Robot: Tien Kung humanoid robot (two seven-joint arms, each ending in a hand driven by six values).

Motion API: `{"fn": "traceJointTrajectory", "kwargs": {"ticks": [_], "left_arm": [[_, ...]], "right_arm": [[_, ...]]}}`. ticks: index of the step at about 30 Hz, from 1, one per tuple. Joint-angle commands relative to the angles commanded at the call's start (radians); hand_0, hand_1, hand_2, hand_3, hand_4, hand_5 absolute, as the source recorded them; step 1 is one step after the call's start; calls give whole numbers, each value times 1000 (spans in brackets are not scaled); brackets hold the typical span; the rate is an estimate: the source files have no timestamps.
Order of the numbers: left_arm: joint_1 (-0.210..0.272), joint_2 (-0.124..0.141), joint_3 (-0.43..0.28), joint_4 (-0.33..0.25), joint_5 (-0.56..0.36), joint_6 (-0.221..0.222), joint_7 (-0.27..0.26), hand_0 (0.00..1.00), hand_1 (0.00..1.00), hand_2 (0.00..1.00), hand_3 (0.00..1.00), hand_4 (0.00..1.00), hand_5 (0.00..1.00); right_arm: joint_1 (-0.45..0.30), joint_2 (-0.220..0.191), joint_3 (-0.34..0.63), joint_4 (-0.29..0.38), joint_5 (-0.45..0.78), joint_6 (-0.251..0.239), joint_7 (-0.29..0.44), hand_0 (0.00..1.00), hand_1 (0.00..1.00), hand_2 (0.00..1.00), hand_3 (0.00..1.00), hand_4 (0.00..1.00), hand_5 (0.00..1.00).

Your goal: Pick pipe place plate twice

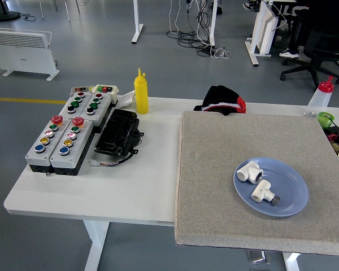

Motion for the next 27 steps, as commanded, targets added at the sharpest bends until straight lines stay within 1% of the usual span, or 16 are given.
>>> {"fn": "traceJointTrajectory", "kwargs": {"ticks": [2,3,4,10,14,15,19,20,21,23,25,27], "left_arm": [[-1,0,-14,-1,27,-2,10,616,680,706,583,461,998],[-1,0,-20,-1,38,-4,15,618,680,708,587,461,998],[-2,0,-24,-2,47,-5,18,618,680,708,587,461,998],[-3,0,-34,-1,65,-9,24,617,681,710,588,461,998],[-1,0,-38,-1,70,-11,24,617,681,710,588,461,998],[-1,0,-40,-1,73,-11,25,616,681,711,589,460,998],[-1,0,-38,0,68,-10,23,616,681,711,589,460,998],[-1,0,-38,0,65,-10,22,616,681,711,589,460,998],[-1,0,-39,1,63,-8,21,616,680,712,589,459,998],[-1,0,-40,1,63,-8,21,616,680,712,589,459,998],[-1,0,-41,1,63,-8,22,616,680,712,589,459,998],[0,0,-41,0,63,-7,23,616,680,712,589,459,998]], "right_arm": [[1,4,11,-2,10,-7,9,792,767,766,748,569,455],[1,5,13,-2,11,-7,10,764,751,755,735,565,451],[1,6,14,-3,12,-8,10,764,751,755,735,565,451],[4,7,17,-2,9,2,1,763,747,752,743,563,449],[9,9,18,-3,10,15,-7,763,747,752,743,563,449],[10,10,18,-3,9,19,-11,725,728,741,736,562,450],[14,10,19,1,16,43,-24,725,728,741,736,562,450],[14,10,20,2,24,50,-31,725,728,741,736,562,450],[14,10,24,4,36,58,-48,711,718,714,730,560,451],[13,9,26,6,45,62,-67,711,718,714,730,560,451],[14,5,27,11,50,57,-110,711,718,714,730,560,451],[14,2,27,14,55,68,-127,711,718,714,730,560,451]]}}
